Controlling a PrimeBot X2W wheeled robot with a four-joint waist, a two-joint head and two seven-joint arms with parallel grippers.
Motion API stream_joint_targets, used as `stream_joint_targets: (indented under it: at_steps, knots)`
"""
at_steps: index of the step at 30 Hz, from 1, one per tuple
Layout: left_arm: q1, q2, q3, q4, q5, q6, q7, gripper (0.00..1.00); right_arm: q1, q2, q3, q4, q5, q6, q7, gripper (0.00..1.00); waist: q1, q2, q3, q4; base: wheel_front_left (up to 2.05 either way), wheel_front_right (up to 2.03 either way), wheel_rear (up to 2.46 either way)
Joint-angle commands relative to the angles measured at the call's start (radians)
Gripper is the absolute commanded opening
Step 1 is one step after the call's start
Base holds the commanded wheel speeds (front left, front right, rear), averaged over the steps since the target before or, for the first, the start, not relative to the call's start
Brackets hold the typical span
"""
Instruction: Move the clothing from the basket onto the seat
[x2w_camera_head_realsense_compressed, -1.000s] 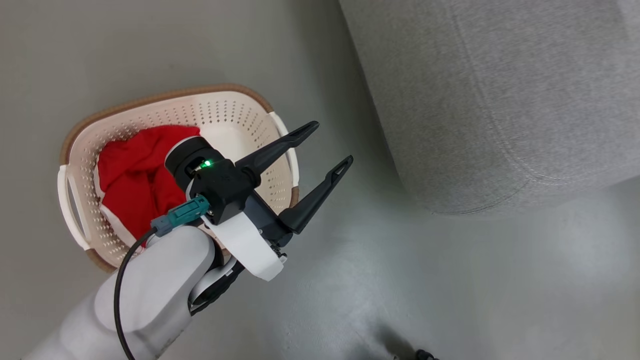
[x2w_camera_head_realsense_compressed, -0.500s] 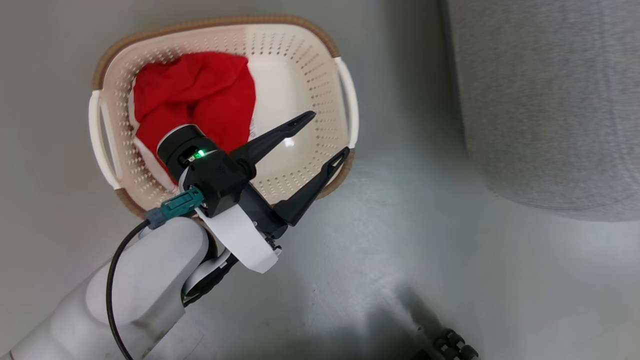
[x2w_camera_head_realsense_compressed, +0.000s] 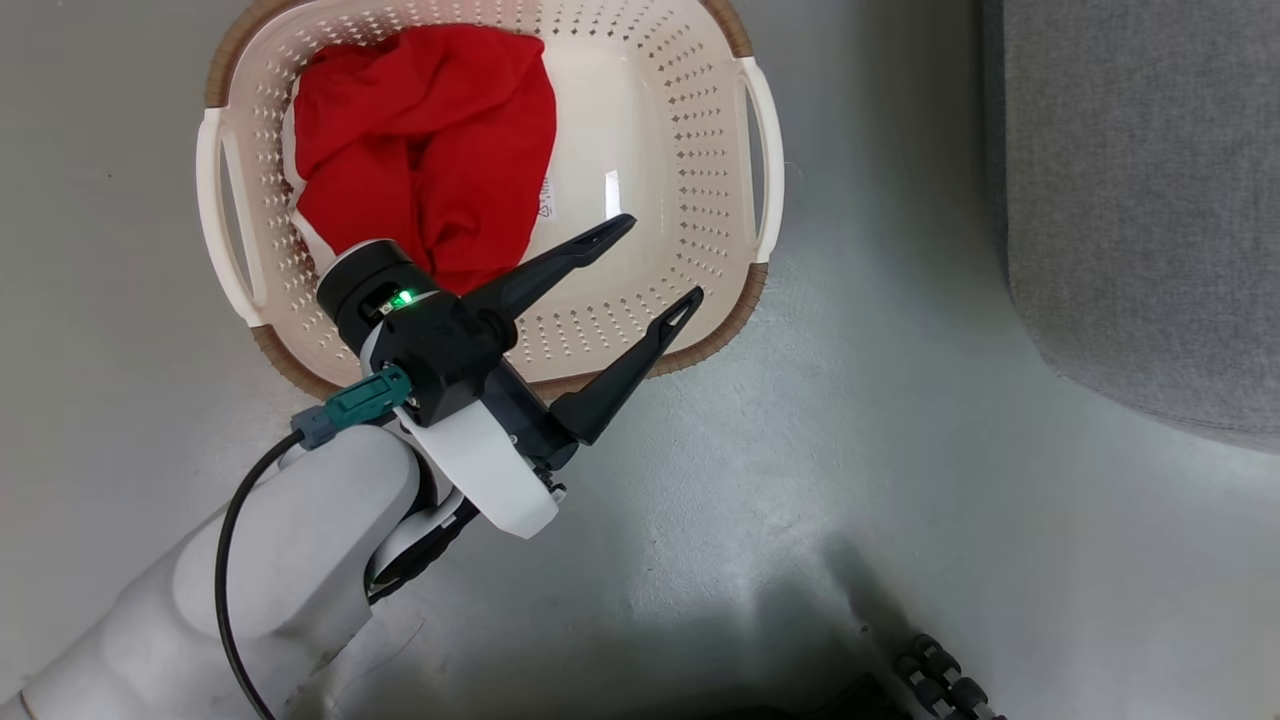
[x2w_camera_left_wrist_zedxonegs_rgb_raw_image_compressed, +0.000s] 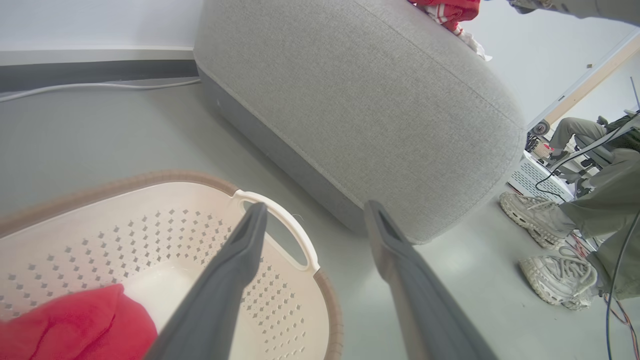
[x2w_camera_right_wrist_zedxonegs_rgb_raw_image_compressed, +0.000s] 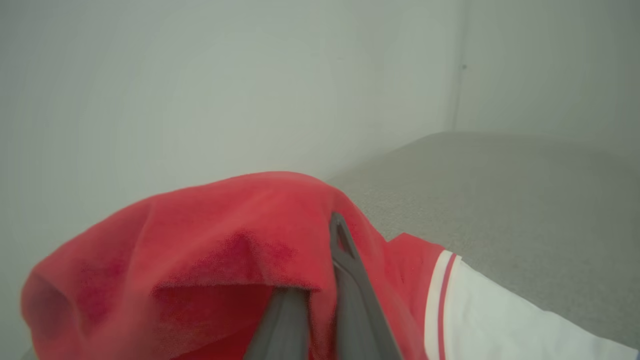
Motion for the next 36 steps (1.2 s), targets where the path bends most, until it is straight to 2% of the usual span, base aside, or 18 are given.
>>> stream_joint_targets:
  at_steps: [1, 6, 13, 15, 16, 27, 36]
  knots:
    - [-0.005, 0.013, 0.026, -0.018, 0.002, -0.001, -0.006, 1.00, 0.002, -0.018, -0.004, -0.008, 0.014, 0.003, 0.009, 0.00, 0.0000, 0.0000, 0.003, 0.004, 0.00, 0.00, 0.00]
    - [-0.004, 0.003, 0.032, -0.012, 0.001, -0.001, -0.006, 1.00, 0.043, -0.003, -0.015, 0.085, 0.052, 0.003, 0.032, 0.00, 0.0000, 0.0000, 0.003, 0.013, 0.00, 0.00, 0.00]
    - [-0.007, -0.010, 0.037, -0.009, 0.003, -0.001, -0.006, 1.00, 0.098, -0.014, 0.007, 0.169, 0.129, 0.003, 0.022, 0.00, 0.0000, 0.0000, -0.008, 0.021, 0.00, 0.00, 0.00]
    - [-0.006, -0.014, 0.038, -0.010, 0.003, -0.001, -0.006, 1.00, 0.111, -0.016, 0.038, 0.177, 0.148, 0.003, 0.012, 0.85, 0.0000, 0.0000, -0.016, 0.022, 0.00, 0.00, 0.00]
    - [-0.007, -0.015, 0.039, -0.011, 0.003, -0.001, -0.006, 1.00, 0.113, -0.019, 0.053, 0.180, 0.162, 0.003, 0.009, 1.00, 0.0000, 0.0000, -0.020, 0.023, 0.00, 0.00, 0.00]
    - [0.020, -0.064, 0.061, -0.002, -0.010, -0.001, -0.006, 1.00, 0.215, -0.041, 0.291, 0.165, 0.314, 0.003, -0.009, 1.00, 0.0000, 0.0000, -0.119, 0.050, 0.00, 0.00, 0.00]
    - [0.078, -0.119, 0.096, 0.021, -0.018, -0.001, -0.006, 1.00, 0.352, -0.052, 0.395, 0.154, 0.380, 0.003, -0.016, 1.00, 0.0000, 0.0000, -0.256, 0.098, 0.00, 0.00, 0.00]
